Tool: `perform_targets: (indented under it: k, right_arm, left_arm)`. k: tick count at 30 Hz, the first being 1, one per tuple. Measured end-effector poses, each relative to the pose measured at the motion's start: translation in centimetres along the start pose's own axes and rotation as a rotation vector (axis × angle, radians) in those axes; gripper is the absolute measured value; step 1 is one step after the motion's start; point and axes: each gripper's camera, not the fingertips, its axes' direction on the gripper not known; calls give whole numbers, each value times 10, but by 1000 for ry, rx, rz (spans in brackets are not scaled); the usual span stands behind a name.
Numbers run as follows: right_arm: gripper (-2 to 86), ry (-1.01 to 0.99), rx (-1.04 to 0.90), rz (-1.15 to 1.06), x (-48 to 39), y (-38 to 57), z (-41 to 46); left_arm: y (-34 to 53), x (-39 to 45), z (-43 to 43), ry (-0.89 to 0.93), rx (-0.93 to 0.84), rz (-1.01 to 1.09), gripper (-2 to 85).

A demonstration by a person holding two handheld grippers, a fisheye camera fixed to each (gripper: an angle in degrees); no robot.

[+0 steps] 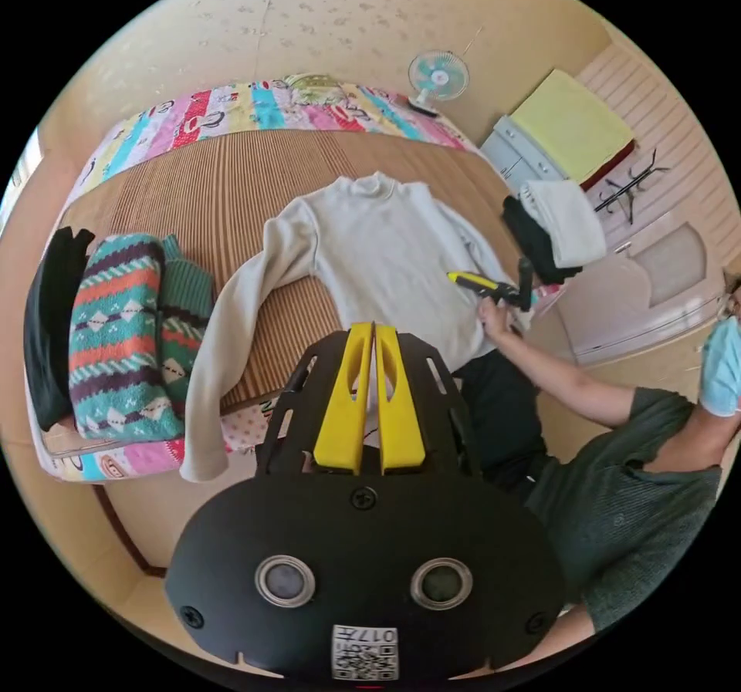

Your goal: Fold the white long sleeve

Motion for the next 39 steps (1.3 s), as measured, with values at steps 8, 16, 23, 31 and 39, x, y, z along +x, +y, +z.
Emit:
perform_targets:
  k: [8,16,23,31,39]
  right_arm:
    - [7,-2,7,-1,-1,3,5]
    - [7,-5,7,0,-2,5,12]
    - [6,13,11,-13,-7,7,18]
    - [7,39,18,-32,-14,9,25]
    - [7,27,15,-23,-14,8,29]
  left_arm:
    - [-10,-36,65,-633,-292,160,82]
    - [-6,-135,128,-757,-311,-19,104]
    - [-11,-195,67,-555,-400,-87,15]
    - [-91,-250,-118,610,-13,-344,2]
    - [-188,-262,13,994,148,-321,113]
